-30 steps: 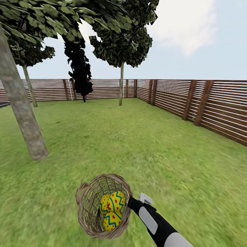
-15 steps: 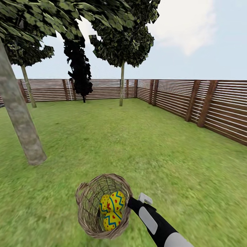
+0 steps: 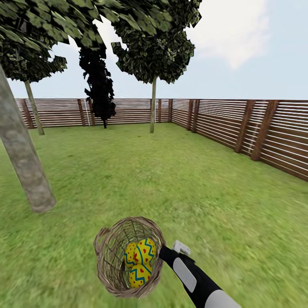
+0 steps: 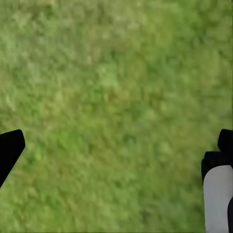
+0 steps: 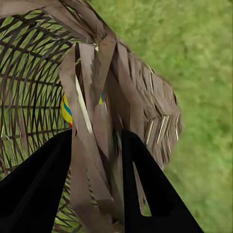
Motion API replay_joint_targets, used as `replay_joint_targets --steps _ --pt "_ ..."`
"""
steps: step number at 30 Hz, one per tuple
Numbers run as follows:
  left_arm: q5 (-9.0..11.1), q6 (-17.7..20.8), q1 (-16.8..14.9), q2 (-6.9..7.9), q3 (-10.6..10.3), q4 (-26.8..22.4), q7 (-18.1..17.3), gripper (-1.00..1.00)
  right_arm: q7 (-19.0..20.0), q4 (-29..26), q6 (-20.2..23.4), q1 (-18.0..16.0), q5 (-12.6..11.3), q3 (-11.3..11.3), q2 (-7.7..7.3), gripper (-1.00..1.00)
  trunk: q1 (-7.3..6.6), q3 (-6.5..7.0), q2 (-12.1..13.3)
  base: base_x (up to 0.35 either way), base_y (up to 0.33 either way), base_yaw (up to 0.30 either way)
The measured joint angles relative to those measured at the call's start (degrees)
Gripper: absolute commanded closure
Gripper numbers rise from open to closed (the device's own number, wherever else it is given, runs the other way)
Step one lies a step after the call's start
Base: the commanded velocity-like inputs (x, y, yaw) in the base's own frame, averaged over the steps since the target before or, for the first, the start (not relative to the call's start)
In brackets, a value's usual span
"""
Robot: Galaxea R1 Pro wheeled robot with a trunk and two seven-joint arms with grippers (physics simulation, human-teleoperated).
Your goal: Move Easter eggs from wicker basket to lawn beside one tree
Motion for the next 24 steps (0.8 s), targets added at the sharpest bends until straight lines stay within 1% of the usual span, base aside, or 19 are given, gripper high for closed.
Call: replay_joint_targets --steps 10,24 --pt "0.0 0.0 0.0 0.00 0.0 -0.1 0.0 -1.00 0.0 0.0 0.0 0.0 0.0 0.0 0.00 1.00 0.00 0.00 0.0 0.329 0.116 0.000" --pt "0.1 -0.1 0.0 0.00 0.1 -0.1 0.0 -1.00 0.0 0.0 0.0 0.0 0.0 0.0 0.00 1.00 0.00 0.00 0.0 0.334 0.008 0.000"
